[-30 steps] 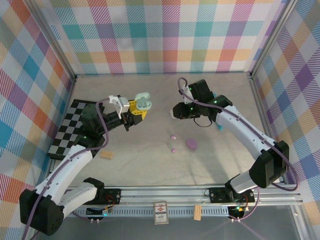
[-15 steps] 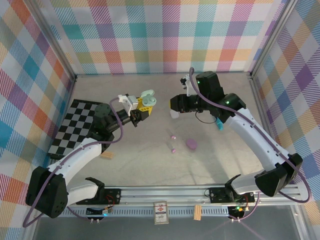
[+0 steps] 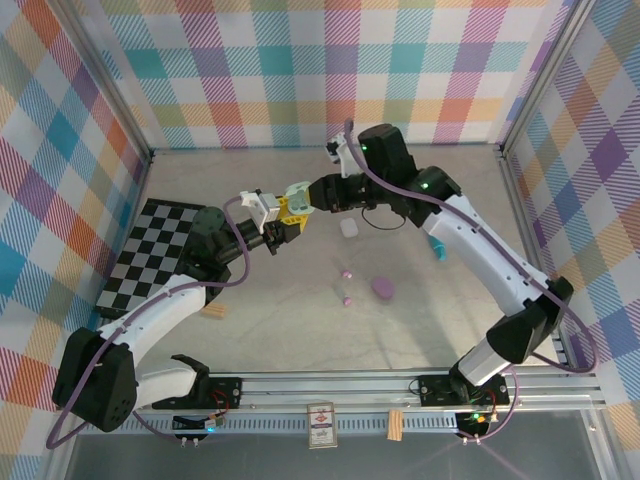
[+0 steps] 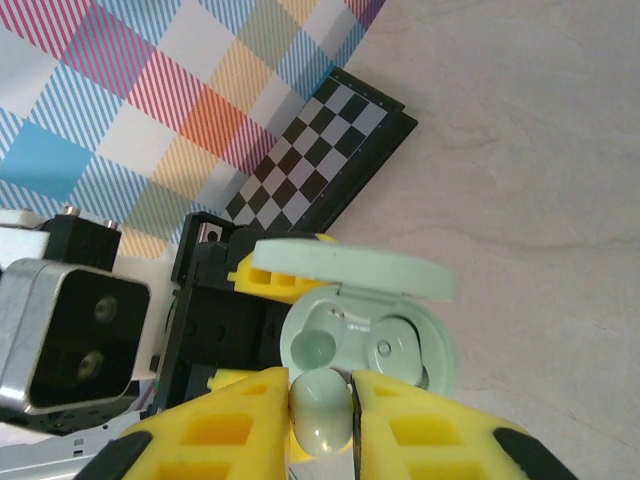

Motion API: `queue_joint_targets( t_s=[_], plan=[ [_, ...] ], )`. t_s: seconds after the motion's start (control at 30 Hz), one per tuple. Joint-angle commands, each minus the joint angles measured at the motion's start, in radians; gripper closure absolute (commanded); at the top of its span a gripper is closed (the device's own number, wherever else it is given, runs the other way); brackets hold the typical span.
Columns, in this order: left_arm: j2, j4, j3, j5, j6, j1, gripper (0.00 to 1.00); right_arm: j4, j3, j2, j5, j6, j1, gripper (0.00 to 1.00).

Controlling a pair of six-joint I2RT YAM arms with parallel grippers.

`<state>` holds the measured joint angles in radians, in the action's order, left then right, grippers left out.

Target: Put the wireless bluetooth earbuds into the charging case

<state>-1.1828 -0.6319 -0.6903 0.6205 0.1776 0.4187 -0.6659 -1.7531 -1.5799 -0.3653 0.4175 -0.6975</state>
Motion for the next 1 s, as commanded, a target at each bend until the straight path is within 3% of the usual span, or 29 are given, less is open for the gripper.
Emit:
queue_joint_targets(
  t_s=[0.0,0.97],
  plan=[
    [0.011,-0.045,0.014,0.031,0.018,0.011,0.68,0.023,-0.047,-0.017,-0.020,-0.022,-0.028,0.78],
    [0.005,-0.018,0.003,-0.038,0.043,0.014,0.68,-0.031,-0.087,-0.106,-0.032,-0.017,-0.050,0.77]
  ],
)
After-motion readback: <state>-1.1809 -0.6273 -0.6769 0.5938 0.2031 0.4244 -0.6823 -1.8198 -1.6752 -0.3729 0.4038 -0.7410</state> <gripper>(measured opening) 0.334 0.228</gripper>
